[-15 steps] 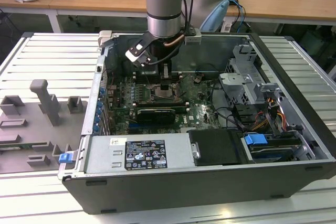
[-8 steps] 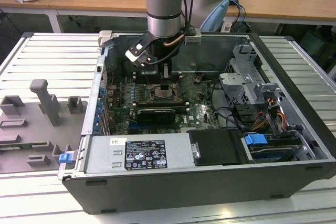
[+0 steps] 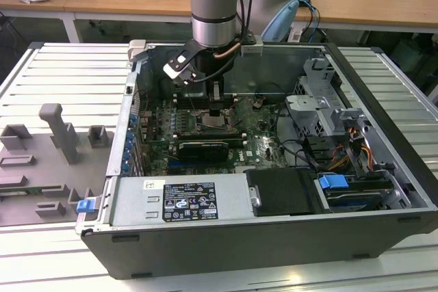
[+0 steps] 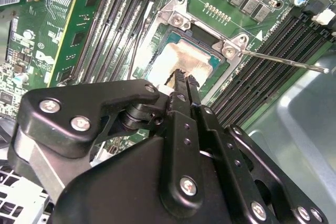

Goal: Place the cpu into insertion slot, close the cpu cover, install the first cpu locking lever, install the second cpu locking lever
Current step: 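Close the cpu cover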

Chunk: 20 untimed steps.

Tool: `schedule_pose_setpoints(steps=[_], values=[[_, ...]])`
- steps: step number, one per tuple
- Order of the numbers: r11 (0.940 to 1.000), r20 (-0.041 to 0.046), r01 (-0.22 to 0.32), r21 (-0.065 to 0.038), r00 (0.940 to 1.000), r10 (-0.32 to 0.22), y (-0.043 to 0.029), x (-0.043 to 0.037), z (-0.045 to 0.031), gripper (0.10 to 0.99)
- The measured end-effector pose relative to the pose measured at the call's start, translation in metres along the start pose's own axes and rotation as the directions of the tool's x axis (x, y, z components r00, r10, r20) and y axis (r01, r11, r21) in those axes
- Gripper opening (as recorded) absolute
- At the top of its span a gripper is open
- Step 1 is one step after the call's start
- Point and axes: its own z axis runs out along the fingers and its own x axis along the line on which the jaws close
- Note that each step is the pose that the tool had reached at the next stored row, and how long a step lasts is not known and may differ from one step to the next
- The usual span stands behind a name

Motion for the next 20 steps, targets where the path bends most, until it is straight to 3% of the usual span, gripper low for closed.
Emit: schedule_pose_setpoints(steps=[20], values=[[1.0000, 0.0002, -0.005, 0.000, 1.0000, 0.005, 0.0001, 0.0000, -0.0010, 0.161]])
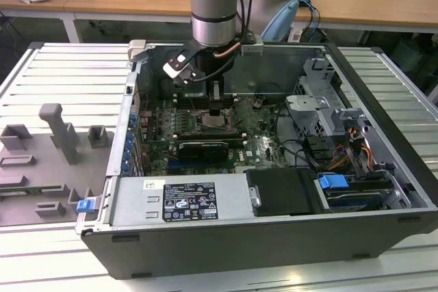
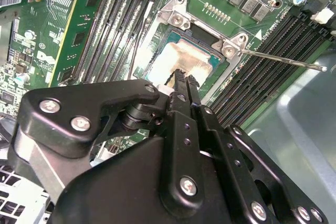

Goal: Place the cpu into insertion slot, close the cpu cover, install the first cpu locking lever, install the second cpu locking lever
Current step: 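Close the cpu cover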

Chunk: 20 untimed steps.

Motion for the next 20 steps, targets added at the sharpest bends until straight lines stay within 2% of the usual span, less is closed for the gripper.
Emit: schedule_pose_setpoints(steps=[4, 8, 13, 16, 20], values=[[1.0000, 0.0001, -0.001, 0.000, 1.0000, 0.001, 0.0001, -0.0001, -0.0022, 0.161], [1.0000, -0.0011, -0.003, 0.000, 1.0000, 0.003, 0.0005, -0.0003, -0.0086, 0.161], [1.0000, 0.0012, -0.003, 0.003, 1.0000, 0.003, 0.0018, -0.0009, -0.0274, 0.161], [1.0000, 0.0006, -0.003, 0.009, 1.0000, 0.003, 0.0040, -0.0010, -0.0276, 0.161], [1.0000, -0.0010, -0.004, 0.009, 1.0000, 0.004, 0.0094, -0.0009, -0.0272, 0.161]])
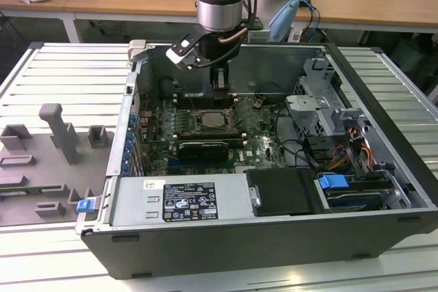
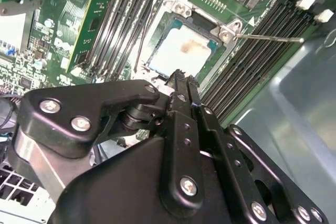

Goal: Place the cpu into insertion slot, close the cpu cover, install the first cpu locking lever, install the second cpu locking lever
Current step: 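Close the cpu cover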

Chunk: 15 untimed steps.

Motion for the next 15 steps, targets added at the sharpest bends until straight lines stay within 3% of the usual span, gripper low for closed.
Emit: schedule_pose_setpoints(steps=[2, 15], values=[[1.0000, -0.0001, 0.000, 0.000, 1.0000, 0.000, 0.0035, 0.0000, 0.0002, 0.161], [1.0000, -0.0001, 0.000, 0.000, 1.0000, 0.000, 0.0093, 0.0002, 0.0005, 0.161]])
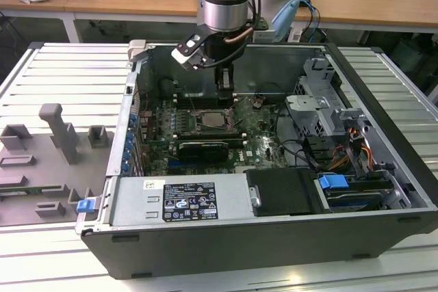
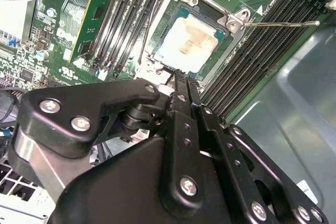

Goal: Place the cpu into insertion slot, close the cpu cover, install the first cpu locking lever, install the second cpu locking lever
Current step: 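Close the cpu cover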

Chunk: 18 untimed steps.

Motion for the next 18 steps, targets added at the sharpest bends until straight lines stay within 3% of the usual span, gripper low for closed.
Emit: schedule_pose_setpoints(steps=[3, 9, 18], values=[[1.0000, 0.0000, 0.000, 0.000, 1.0000, 0.000, 0.0003, 0.0000, -0.0015, 0.161], [1.0000, -0.0001, 0.000, 0.000, 1.0000, 0.000, 0.0012, -0.0001, -0.0119, 0.161], [1.0000, -0.0001, 0.000, 0.001, 1.0000, 0.000, 0.0042, 0.0001, -0.0184, 0.161]])
